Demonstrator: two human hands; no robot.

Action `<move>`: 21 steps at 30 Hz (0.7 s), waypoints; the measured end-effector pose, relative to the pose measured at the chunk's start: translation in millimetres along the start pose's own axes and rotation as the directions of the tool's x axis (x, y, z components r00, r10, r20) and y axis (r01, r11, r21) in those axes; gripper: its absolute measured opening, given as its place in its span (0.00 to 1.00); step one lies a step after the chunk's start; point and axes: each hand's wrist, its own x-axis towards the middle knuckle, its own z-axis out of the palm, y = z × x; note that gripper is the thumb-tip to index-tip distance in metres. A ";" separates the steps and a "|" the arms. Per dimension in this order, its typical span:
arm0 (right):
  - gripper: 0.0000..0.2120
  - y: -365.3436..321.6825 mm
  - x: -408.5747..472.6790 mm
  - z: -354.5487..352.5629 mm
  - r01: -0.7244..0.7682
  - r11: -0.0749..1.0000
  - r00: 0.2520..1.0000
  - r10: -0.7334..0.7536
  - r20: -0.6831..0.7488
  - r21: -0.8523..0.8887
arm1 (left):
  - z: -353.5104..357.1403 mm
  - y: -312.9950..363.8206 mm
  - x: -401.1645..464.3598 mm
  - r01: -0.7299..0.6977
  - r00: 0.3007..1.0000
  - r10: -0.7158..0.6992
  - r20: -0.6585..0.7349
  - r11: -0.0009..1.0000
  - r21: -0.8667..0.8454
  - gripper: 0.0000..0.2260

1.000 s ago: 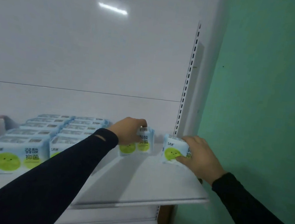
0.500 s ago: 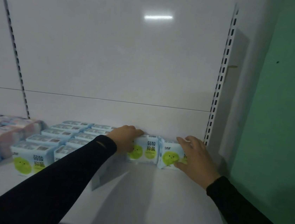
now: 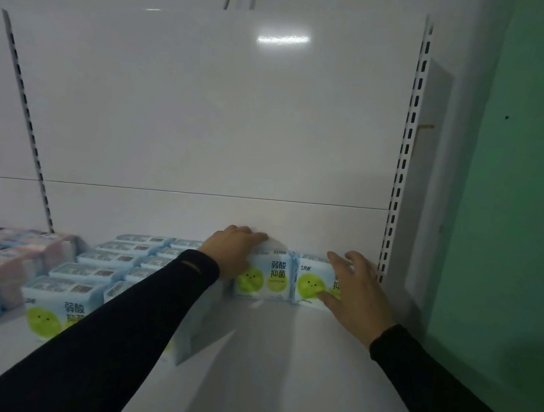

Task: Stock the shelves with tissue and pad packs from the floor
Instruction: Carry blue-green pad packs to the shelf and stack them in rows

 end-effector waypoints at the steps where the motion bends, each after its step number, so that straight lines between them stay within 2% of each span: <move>1: 0.34 1.0 -0.7 0.5 0.006 1.000 1.000 -0.006 -0.002 -0.006 | -6.3 -5.3 -0.1 0.010 1.000 -0.011 -0.017 0.998 -0.055 0.27; 4: 0.33 1.3 -1.5 3.4 0.016 0.999 1.000 -0.015 0.016 -0.031 | -15.7 -34.9 -6.2 0.077 0.997 -0.081 -0.018 0.985 -0.153 0.31; 9: 0.33 -2.8 5.8 8.5 0.013 1.000 0.999 -0.014 0.042 0.016 | 2.2 -63.8 -15.6 0.243 0.968 -0.226 0.110 0.954 -0.178 0.39; 13: 0.33 -8.0 12.5 15.5 0.043 0.999 0.998 -0.044 0.051 0.029 | 6.8 -64.6 -7.4 0.271 0.962 -0.254 0.103 0.938 -0.217 0.37; 17: 0.34 -7.8 13.6 15.9 0.076 0.997 0.996 -0.075 0.040 -0.034 | 11.5 -65.9 -2.5 0.293 0.956 -0.282 0.079 0.926 -0.240 0.33; 21: 0.34 0.0 11.2 10.1 0.022 0.996 1.000 -0.020 0.023 -0.091 | 13.0 -65.5 -2.6 0.312 0.949 -0.309 0.053 0.909 -0.277 0.32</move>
